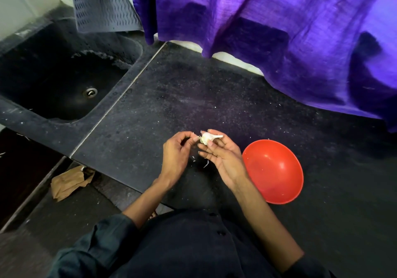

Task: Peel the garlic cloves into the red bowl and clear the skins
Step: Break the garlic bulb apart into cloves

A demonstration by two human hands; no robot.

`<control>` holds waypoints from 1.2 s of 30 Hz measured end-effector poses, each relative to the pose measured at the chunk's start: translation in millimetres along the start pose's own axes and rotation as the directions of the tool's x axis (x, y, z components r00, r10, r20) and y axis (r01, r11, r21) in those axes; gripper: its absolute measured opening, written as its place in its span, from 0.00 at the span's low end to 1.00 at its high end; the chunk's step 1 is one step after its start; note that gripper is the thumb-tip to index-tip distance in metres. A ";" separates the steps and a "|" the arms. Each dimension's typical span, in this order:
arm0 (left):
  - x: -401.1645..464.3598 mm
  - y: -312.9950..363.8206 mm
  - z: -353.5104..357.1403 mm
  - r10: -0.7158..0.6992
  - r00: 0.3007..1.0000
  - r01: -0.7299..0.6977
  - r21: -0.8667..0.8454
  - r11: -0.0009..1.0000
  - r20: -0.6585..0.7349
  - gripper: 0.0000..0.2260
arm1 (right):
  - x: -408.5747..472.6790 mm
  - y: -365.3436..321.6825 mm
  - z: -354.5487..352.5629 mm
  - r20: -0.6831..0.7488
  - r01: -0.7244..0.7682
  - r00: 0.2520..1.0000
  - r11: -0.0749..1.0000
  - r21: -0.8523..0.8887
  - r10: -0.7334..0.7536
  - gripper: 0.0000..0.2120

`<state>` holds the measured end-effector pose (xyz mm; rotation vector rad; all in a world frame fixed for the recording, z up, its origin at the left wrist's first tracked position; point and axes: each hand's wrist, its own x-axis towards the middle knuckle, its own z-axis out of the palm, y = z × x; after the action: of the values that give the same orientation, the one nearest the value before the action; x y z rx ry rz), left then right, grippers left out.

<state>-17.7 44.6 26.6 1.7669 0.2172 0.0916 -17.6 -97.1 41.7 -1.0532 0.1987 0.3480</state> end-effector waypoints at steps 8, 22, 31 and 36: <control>-0.9 4.7 -6.1 -0.088 0.996 0.091 -0.083 0.992 0.031 0.08 | 0.6 1.6 -3.3 -0.054 0.041 0.997 0.991 -0.129 -0.048 0.12; -1.4 15.1 -4.4 -0.098 0.977 0.146 -0.268 0.952 0.188 0.08 | -0.2 2.6 -1.0 -0.045 0.105 0.991 0.950 -0.293 -0.124 0.15; -0.3 19.1 -2.5 -0.252 0.947 0.316 -0.441 0.840 0.197 0.04 | 2.1 6.4 -0.1 -0.032 0.164 0.981 0.905 -0.393 -0.192 0.18; 0.4 20.0 -2.8 -0.297 0.935 0.356 -0.518 0.778 0.196 0.03 | 1.7 5.6 -0.4 -0.036 0.188 0.974 0.891 -0.413 -0.223 0.20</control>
<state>-15.9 43.5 46.7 1.1327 0.3803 -0.1792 -18.0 -94.6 36.5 -1.4915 0.0865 0.1534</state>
